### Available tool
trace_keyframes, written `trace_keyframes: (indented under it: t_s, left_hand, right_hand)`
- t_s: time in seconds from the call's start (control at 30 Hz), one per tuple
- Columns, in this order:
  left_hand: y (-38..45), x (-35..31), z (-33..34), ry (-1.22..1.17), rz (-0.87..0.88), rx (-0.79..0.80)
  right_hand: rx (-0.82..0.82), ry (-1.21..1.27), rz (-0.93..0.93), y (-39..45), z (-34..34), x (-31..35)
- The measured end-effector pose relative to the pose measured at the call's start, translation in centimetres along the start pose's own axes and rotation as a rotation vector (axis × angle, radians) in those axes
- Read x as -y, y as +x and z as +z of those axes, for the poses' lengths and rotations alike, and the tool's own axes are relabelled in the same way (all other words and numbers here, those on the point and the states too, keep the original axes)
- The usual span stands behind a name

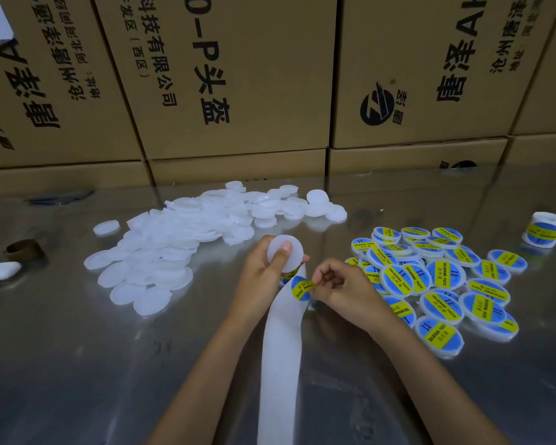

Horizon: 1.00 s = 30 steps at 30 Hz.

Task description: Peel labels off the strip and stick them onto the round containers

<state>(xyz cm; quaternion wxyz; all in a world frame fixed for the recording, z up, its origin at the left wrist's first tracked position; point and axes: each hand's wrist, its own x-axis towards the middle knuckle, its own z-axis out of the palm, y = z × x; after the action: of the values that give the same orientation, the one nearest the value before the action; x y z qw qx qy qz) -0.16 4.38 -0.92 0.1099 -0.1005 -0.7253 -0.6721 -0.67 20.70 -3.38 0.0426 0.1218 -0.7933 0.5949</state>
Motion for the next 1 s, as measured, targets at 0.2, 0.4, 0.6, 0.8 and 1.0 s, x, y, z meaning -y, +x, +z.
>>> trace_keyframes:
  t_s: [0.2, 0.4, 0.6, 0.8, 1.0]
  left_hand:
    - [-0.1, -0.1, 0.2, 0.023, -0.019, -0.014]
    - [0.1, -1.8, 0.1, -0.257, -0.232, -0.140]
    - [-0.9, -2.9, 0.4, -0.422, -0.209, -0.029]
    - [-1.2, -3.6, 0.6, -0.613, -0.266, 0.015]
    - [-1.3, -4.0, 0.9, -0.659, -0.310, 0.046]
  right_hand:
    - [0.208, -0.044, 0.042, -0.9, -0.8, 1.8]
    - [0.208, 0.331, 0.035, -1.8, -2.7, 4.5]
    - [0.052, 0.586, 0.021, -1.7, -1.8, 5.4]
    - [-0.134, 0.564, -0.004, -1.6, -0.7, 5.8]
    - [-0.192, 0.467, -0.025, -1.6, 0.1, 5.9]
